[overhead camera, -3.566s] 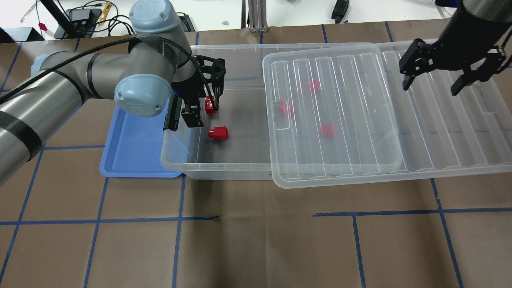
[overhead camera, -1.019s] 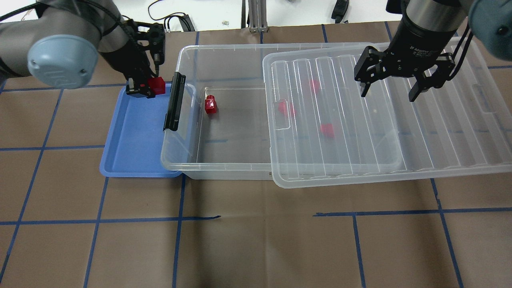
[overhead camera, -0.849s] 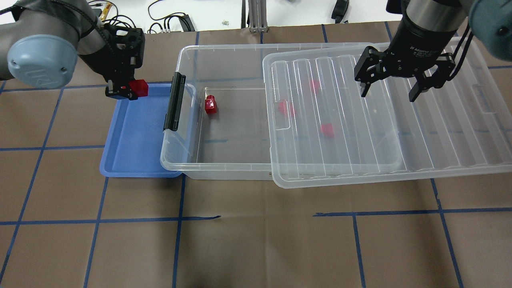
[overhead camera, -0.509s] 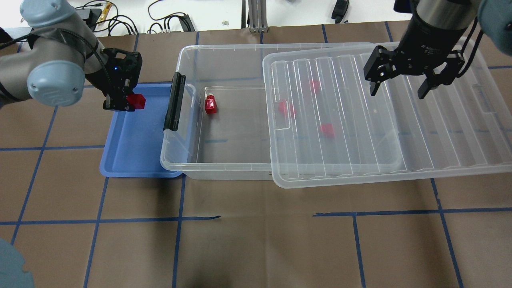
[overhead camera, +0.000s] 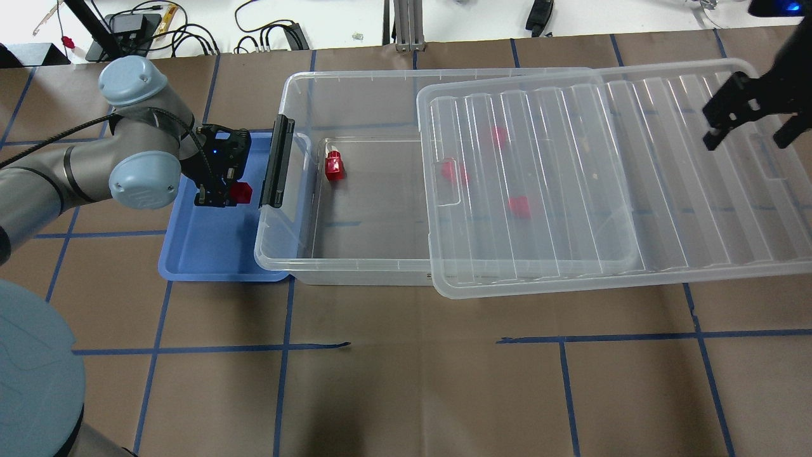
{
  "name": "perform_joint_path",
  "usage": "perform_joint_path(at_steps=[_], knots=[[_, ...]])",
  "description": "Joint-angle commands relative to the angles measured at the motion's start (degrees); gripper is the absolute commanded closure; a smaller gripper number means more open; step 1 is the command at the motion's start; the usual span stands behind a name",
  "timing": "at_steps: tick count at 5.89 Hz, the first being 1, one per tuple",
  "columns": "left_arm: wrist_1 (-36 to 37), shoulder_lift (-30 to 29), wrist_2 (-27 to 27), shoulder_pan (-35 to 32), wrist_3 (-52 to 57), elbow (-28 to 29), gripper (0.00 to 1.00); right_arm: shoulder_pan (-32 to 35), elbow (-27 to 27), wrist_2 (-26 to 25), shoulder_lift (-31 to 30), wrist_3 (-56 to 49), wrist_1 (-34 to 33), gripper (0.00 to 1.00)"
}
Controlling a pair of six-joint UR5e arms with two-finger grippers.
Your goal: Place red block in blue tray from box
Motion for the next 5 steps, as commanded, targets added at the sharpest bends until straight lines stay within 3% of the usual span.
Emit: perform_joint_path(at_steps=[1,2,3,4,5], knots=[[3.7,-2.3,0.3,0.0,-0.1,-1.5,0.85,-12.3,0.2,-2.1,3.9,-12.2,-0.2,0.00],[3.7,-2.6,0.2,0.0,-0.2,-1.5,0.31,-15.4,0.3,-5.2,6.8,-12.7,-2.2,0.00],[3.6,-2.6,0.2,0.0,-0.4,-1.5,0.06,-16.8,0.8,-5.5,8.6,-12.8,-3.3,0.00],[2.8,-1.0,0.2,-0.4,-0.5,-0.9,0.06,-16.9,3.2,-6.7,9.3,-12.2,-6.0,0.00],[-2.7,2.8,0.1,-0.6,-2.2,0.8,0.06,-17.0,5.8,-9.1,9.3,-10.7,-13.3,0.00]])
